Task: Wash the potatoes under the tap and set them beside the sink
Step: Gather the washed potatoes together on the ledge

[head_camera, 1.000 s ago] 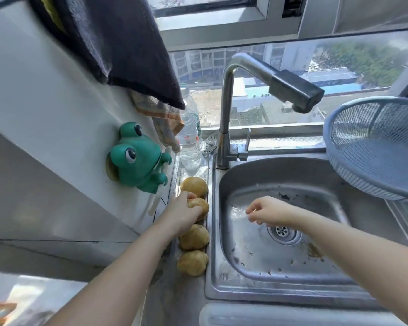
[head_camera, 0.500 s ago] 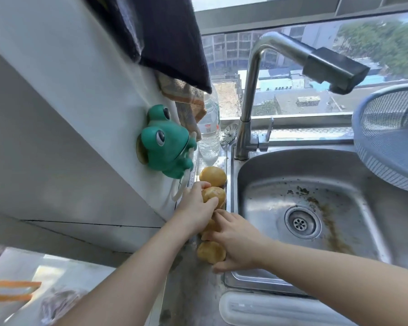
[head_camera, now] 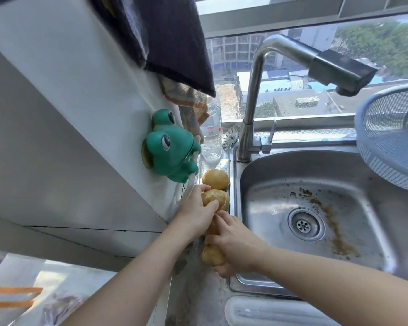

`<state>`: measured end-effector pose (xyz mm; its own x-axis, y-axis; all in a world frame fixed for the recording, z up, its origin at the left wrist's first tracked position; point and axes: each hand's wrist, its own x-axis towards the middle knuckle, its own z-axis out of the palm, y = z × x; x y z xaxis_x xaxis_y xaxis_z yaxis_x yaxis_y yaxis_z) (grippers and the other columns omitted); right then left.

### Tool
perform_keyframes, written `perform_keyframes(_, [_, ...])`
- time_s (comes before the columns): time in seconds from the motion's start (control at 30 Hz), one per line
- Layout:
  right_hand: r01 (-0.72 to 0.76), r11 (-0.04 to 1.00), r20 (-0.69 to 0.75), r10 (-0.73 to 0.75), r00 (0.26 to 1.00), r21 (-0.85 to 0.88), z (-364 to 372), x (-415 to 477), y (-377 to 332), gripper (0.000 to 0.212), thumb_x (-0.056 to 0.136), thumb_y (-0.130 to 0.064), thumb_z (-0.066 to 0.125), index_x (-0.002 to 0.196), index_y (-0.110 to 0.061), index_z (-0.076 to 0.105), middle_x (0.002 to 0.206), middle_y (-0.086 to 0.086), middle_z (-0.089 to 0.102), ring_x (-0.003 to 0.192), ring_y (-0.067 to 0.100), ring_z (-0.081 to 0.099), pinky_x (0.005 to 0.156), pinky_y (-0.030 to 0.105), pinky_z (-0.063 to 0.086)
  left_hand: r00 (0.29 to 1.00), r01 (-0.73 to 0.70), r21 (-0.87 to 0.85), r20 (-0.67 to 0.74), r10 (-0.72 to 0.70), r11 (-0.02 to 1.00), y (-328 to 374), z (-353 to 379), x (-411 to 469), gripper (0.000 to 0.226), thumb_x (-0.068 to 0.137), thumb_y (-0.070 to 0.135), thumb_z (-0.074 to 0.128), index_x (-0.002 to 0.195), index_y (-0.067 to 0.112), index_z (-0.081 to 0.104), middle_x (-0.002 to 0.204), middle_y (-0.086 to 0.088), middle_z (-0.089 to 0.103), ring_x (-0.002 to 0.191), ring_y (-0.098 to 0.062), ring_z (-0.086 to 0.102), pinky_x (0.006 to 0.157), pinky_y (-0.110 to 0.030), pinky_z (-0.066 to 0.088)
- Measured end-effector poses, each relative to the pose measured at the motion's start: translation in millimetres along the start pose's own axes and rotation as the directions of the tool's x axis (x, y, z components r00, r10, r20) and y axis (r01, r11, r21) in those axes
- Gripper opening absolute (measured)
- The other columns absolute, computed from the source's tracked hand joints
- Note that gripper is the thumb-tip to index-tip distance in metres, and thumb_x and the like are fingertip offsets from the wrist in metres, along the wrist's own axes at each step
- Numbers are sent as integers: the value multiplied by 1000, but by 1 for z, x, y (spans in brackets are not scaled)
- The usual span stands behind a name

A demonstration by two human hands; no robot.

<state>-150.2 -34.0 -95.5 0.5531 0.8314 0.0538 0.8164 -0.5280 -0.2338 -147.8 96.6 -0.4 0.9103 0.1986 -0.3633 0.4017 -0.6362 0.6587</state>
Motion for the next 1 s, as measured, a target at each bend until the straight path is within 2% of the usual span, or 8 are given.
perform_keyframes(0.2, [52,998,-11,-53,999,-41,3,-1,-1,59,45,-59,71,94,-28,67,121,15,49,111,38,51,86,43,54,1000,-10,-7,-3,10,1000,2,1,3,42,92,30,53,133,28,43,128,-1,49,114,-20,50,99,-38,46])
perform_keyframes(0.3, [71,996,-31,-72,997,-47,0,-1,1,57,44,-58,71,90,-26,67,116,12,50,109,38,51,84,42,53,1000,-20,-16,-17,20,1000,3,1,5,42,93,31,52,133,29,42,126,2,47,109,-17,50,93,-33,46])
perform_keyframes(0.37, [68,997,-40,-69,997,-25,-1,-4,5,57,43,-57,71,87,-22,67,114,12,53,109,37,51,83,42,52,999,-23,-48,-26,21,999,3,1,8,41,92,32,53,132,31,42,125,1,48,110,-20,52,96,-37,47])
perform_keyframes(0.47, [21,1000,-24,-20,1000,21,-4,-14,14,58,46,-57,72,91,-21,65,121,12,51,114,35,48,85,43,50,1000,-16,-152,-6,15,988,7,2,13,40,93,31,54,132,29,43,123,-2,51,112,-23,54,98,-45,48])
perform_keyframes(0.6, [-42,996,48,39,998,76,-10,-19,14,56,54,-49,75,102,-23,64,131,14,42,121,36,40,86,44,49,999,-46,-201,2,47,978,16,8,17,33,93,29,56,124,30,45,121,-2,51,112,-22,55,98,-46,48])
perform_keyframes(0.73, [-71,993,69,64,996,97,-15,-19,14,53,58,-45,75,107,-25,66,141,16,34,123,38,34,99,42,42,998,-58,-191,0,59,980,21,11,19,32,93,29,56,123,29,46,123,-2,50,111,-21,54,97,-44,48])
perform_keyframes(0.9, [-89,993,50,85,995,76,-15,-19,14,51,53,-51,75,97,-27,69,132,15,43,110,36,43,96,38,45,996,-86,-198,-1,87,977,20,13,16,32,94,27,55,124,29,46,125,-3,50,109,-19,54,88,-34,51])
perform_keyframes(1.0, [-180,963,3,184,983,202,-32,-32,24,48,55,-46,75,96,-21,69,129,13,43,116,34,37,100,32,34,996,-95,-224,-17,93,970,23,13,19,26,94,24,57,118,29,47,121,-3,52,106,-20,56,83,-34,53])
